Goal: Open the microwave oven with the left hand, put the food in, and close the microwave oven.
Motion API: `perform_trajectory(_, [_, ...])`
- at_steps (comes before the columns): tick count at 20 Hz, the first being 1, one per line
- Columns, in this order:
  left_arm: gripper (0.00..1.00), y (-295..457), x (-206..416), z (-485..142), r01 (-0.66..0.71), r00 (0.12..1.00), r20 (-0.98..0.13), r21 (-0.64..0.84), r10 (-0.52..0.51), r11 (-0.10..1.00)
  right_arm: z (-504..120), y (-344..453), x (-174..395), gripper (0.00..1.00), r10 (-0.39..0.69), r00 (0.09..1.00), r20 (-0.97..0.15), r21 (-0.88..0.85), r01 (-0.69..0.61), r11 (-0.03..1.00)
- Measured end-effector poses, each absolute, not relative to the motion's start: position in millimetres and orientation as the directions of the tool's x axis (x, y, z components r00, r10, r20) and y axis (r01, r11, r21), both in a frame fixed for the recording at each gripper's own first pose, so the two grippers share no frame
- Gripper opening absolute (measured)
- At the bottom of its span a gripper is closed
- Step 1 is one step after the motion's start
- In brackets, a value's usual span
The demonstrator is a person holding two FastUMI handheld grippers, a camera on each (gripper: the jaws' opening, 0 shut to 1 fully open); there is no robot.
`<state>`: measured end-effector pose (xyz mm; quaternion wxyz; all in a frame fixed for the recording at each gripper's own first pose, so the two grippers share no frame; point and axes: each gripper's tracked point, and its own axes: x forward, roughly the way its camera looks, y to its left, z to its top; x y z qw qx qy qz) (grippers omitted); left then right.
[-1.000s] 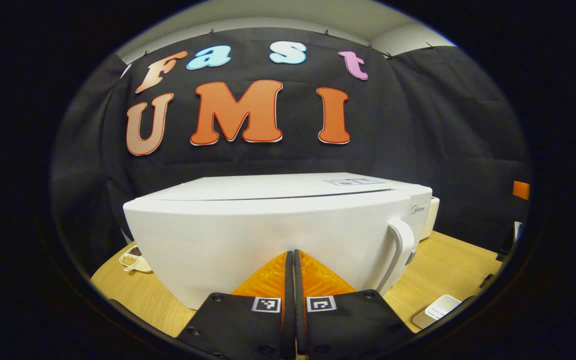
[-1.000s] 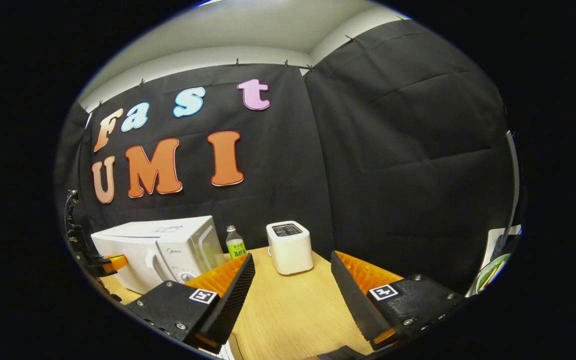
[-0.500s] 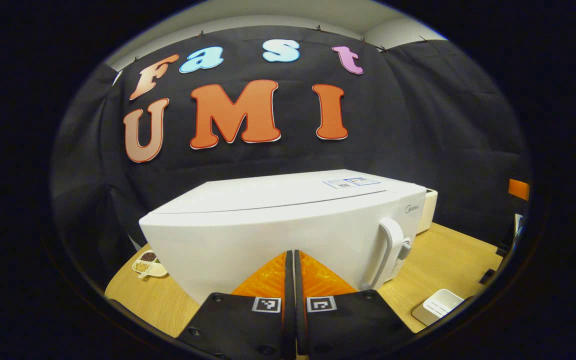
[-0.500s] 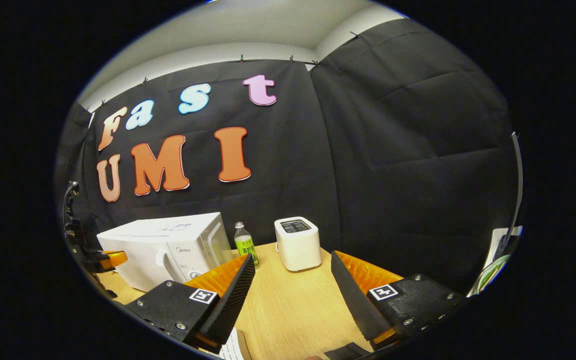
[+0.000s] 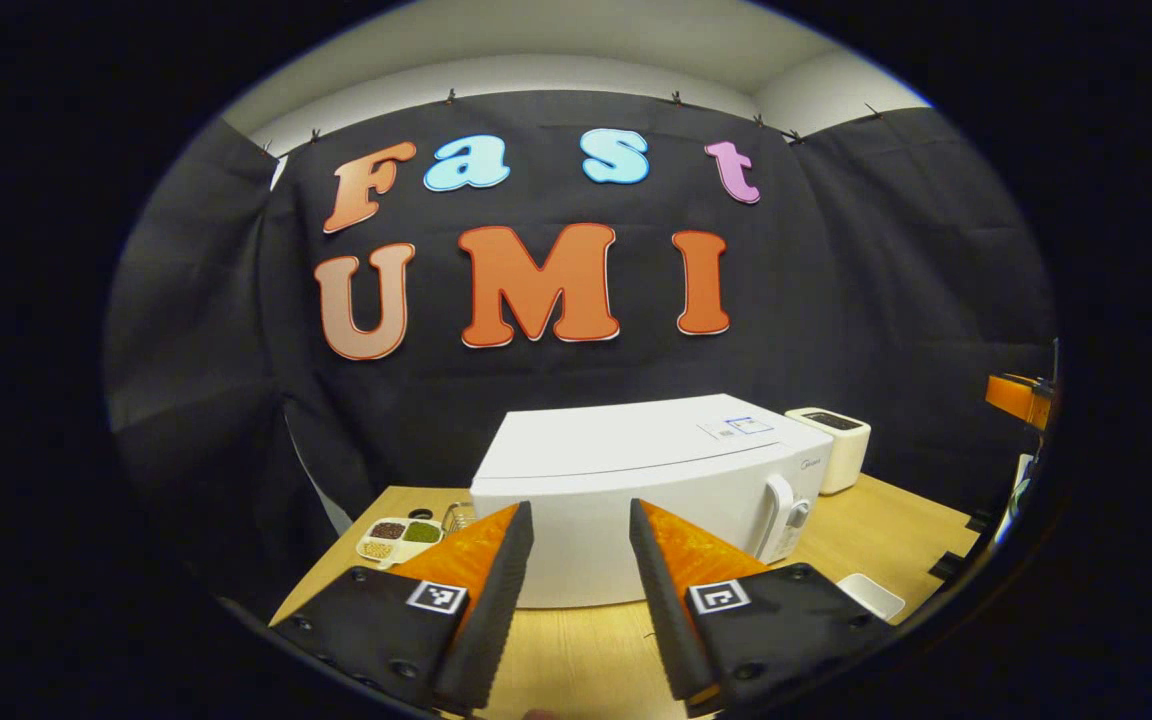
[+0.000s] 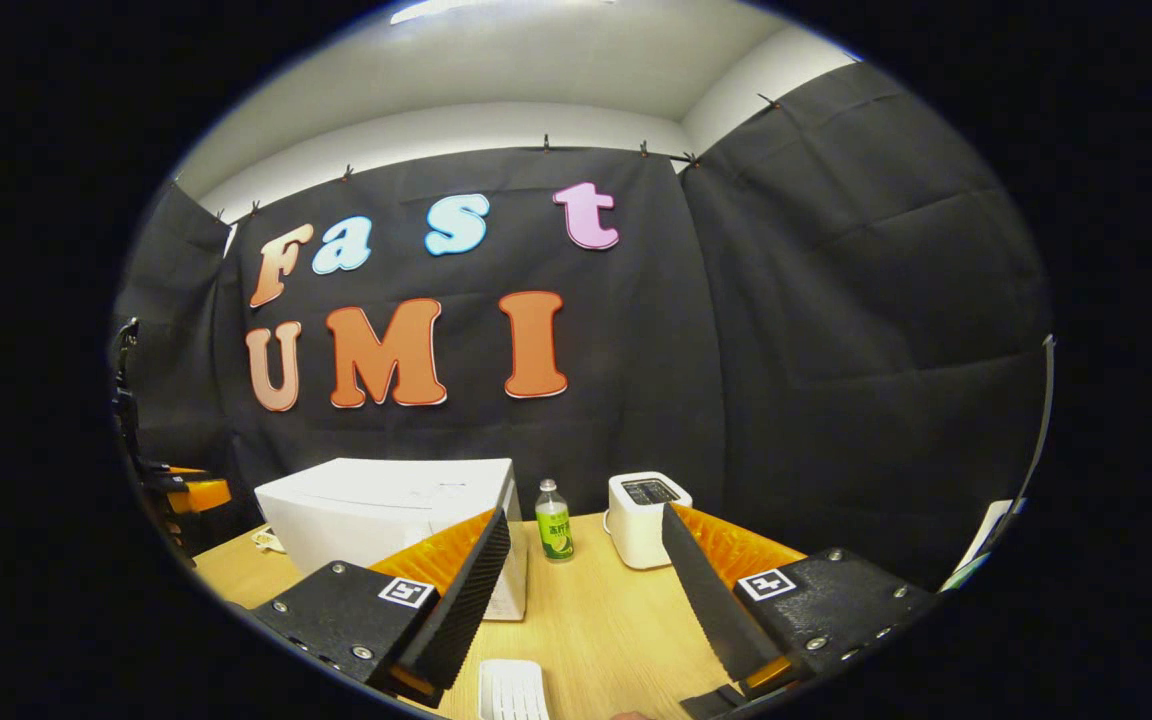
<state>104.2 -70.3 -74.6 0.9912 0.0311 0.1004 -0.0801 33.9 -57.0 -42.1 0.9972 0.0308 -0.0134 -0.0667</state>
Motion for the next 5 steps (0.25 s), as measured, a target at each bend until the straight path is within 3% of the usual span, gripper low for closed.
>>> perform_trajectory(1, [0.81,-59,98,-66,0.15,0.969,-0.203,0.031,-0.141,0.988,-36,-46,33,0.95,-0.114,0.993,0.023,0.065,0.112,0.992])
perform_trajectory(5, [1.0,-7,78,-31,0.056,0.983,-0.179,0.022,-0.051,0.998,-21,-11,31,0.95,-0.044,0.999,0.023,0.059,0.042,0.997])
